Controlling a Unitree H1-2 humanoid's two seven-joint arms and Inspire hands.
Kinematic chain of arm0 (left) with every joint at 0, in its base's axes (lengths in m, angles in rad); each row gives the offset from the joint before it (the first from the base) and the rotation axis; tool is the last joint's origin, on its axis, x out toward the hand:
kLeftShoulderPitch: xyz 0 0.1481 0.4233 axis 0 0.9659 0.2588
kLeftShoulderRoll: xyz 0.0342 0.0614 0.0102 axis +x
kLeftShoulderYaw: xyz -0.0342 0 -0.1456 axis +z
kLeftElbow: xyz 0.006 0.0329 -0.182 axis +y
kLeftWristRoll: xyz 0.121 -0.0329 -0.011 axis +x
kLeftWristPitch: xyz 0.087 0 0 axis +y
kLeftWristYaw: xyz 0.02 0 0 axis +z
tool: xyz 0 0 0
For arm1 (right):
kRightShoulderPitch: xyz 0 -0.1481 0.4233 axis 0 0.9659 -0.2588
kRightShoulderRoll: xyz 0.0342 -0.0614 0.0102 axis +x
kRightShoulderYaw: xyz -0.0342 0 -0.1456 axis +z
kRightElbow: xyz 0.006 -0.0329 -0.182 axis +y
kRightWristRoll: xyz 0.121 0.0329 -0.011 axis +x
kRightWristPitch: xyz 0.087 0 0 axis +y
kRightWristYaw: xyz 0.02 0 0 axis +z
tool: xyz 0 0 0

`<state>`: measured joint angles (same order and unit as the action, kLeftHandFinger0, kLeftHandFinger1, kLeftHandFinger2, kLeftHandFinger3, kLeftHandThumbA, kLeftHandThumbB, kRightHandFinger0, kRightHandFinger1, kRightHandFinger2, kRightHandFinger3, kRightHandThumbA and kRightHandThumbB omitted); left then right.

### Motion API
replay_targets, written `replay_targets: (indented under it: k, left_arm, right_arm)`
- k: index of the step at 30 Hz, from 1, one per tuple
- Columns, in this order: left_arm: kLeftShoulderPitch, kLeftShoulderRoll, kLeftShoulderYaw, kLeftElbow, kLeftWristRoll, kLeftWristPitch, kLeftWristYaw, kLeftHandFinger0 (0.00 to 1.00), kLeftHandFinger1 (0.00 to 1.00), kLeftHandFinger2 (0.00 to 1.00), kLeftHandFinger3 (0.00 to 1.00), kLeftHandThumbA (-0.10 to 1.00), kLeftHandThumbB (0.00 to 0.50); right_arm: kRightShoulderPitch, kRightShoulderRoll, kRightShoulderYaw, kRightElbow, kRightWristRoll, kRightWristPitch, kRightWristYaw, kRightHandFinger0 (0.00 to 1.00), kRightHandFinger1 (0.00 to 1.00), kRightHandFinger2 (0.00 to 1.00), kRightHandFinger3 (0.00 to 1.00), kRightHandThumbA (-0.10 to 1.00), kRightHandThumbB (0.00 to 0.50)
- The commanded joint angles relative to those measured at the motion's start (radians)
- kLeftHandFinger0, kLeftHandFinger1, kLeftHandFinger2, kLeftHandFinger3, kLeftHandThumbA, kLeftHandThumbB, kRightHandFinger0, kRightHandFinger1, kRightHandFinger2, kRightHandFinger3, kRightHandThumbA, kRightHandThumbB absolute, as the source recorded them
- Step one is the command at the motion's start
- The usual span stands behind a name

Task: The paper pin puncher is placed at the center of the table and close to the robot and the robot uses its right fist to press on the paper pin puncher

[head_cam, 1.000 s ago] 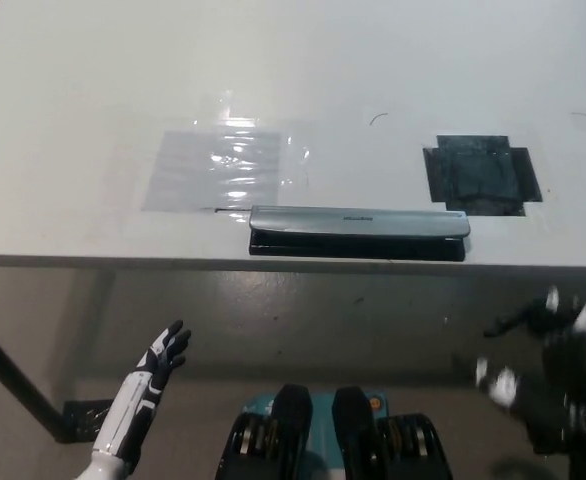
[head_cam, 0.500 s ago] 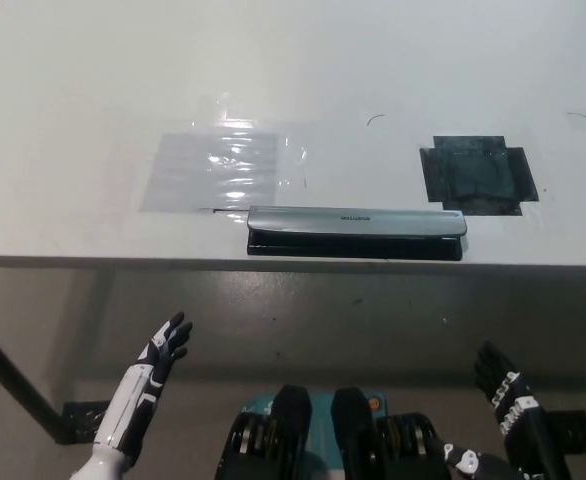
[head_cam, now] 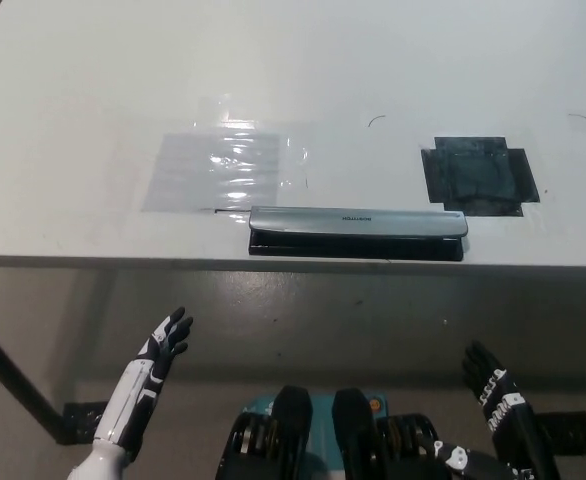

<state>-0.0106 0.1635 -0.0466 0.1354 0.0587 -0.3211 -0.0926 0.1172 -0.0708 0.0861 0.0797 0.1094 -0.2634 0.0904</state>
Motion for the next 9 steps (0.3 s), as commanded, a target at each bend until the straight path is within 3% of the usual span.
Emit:
replay_targets:
  k: [1,9]
  left_arm:
    - [-0.013,0.016,0.000,-0.014,-0.006,-0.037,-0.014,1.00,1.00,1.00,1.00,1.00,0.219]
    - [-0.012,0.018,-0.003,-0.012,-0.009,-0.035,-0.020,1.00,1.00,1.00,1.00,1.00,0.219]
  right_arm:
    - [-0.017,0.005,-0.002,-0.002,-0.010,-0.049,0.014,1.00,1.00,1.00,1.00,1.00,0.276]
    - [-0.020,0.008,-0.001,-0.004,-0.022,-0.051,0.011,1.00,1.00,1.00,1.00,1.00,0.257]
